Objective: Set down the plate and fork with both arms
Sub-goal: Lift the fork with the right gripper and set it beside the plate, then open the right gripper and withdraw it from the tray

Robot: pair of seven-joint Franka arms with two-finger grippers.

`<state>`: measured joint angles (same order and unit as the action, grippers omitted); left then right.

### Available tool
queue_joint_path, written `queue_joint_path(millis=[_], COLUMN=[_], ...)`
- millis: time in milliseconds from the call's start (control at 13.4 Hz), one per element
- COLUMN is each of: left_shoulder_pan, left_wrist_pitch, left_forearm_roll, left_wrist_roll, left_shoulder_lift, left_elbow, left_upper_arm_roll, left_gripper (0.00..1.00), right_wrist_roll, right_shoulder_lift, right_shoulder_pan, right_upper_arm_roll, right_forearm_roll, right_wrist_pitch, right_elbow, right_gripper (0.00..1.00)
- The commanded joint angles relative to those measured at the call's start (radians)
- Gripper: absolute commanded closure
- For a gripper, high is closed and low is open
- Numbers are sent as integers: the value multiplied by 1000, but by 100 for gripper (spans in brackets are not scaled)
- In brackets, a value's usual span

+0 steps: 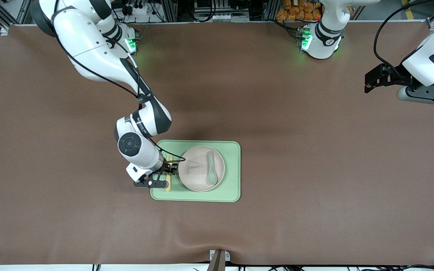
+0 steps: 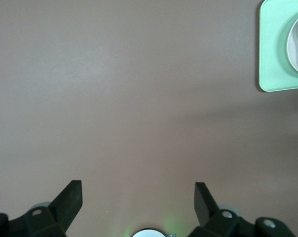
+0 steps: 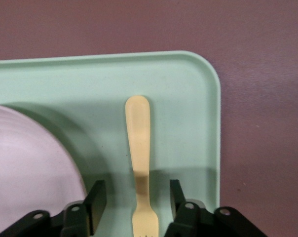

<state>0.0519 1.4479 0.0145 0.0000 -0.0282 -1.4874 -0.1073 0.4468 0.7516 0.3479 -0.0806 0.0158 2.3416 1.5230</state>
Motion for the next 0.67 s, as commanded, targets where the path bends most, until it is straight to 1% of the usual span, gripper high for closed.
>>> queue_joint_path(millis=[0, 75, 299, 448, 597], left_shoulder_pan=[-1, -1, -3, -9, -29], left_wrist_pitch=[-11, -11, -9, -9, -7], left_forearm_roll=[-14, -14, -15, -14, -8], left_wrist_roll=[8, 5, 5, 8, 5], left_shoulder_lift=[7, 7, 7, 8, 7], left_elbow=[9, 10, 12, 16, 22], left_upper_arm_roll=[1, 1, 4, 8, 6], left_gripper=[0, 0, 0, 0, 0], right_wrist_roll=[7, -2, 1, 7, -19], right_shoulder_lift=[-119, -145, -224, -290, -360], right_shoulder_pan=[-24, -41, -82, -108, -174], right_upper_arm_roll=[-4, -5, -5, -1, -4], right_forearm_roll=[6, 6, 6, -8, -10], right_wrist_pitch=[-96, -99, -163, -227, -292], right_elbow=[11, 10, 6, 6, 5], right_gripper=[0, 0, 0, 0, 0])
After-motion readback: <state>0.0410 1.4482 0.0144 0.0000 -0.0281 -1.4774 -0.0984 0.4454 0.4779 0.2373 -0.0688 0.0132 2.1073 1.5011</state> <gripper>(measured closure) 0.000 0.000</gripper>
